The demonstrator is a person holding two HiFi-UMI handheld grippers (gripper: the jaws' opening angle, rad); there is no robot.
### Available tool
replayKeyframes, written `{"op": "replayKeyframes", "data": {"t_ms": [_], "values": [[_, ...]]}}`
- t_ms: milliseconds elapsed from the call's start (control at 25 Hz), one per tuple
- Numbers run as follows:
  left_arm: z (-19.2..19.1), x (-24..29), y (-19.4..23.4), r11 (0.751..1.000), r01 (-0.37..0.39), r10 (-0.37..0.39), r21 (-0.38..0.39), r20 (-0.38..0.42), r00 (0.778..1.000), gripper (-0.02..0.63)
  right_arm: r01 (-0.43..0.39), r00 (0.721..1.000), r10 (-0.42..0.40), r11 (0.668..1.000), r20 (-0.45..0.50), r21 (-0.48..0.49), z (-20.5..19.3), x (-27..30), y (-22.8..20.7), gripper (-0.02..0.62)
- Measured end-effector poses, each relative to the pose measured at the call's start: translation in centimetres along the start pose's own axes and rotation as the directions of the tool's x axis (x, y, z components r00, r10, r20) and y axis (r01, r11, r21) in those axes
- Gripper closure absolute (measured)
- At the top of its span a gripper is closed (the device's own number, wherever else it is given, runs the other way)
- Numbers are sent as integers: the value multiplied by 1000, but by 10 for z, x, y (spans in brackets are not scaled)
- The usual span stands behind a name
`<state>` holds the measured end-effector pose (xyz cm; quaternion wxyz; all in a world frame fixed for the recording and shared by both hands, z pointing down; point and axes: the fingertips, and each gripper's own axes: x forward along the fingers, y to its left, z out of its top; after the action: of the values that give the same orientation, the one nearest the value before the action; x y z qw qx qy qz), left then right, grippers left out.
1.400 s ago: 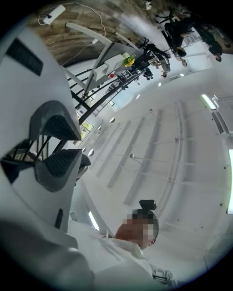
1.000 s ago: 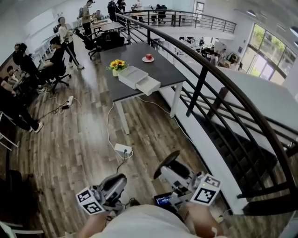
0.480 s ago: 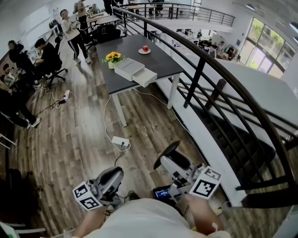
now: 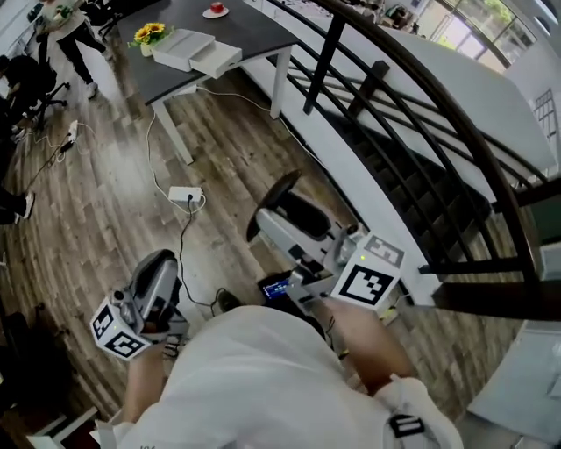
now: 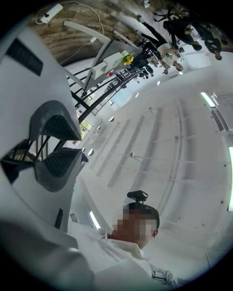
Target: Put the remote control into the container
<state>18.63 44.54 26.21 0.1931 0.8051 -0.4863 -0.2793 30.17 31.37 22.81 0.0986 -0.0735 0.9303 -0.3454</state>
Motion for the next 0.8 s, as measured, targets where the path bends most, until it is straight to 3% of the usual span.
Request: {"op": "replayKeyframes", "data": {"t_ms": [160, 800], "values": [[-5, 17, 7, 1000, 12, -12, 13, -5, 1000, 543, -18, 1000, 18, 999, 1, -50, 11, 6, -10, 362], [-30, 75, 20, 1000, 2, -1, 12, -27, 1000, 543, 5, 1000, -5, 1000, -21, -26, 35, -12, -62, 362]]}}
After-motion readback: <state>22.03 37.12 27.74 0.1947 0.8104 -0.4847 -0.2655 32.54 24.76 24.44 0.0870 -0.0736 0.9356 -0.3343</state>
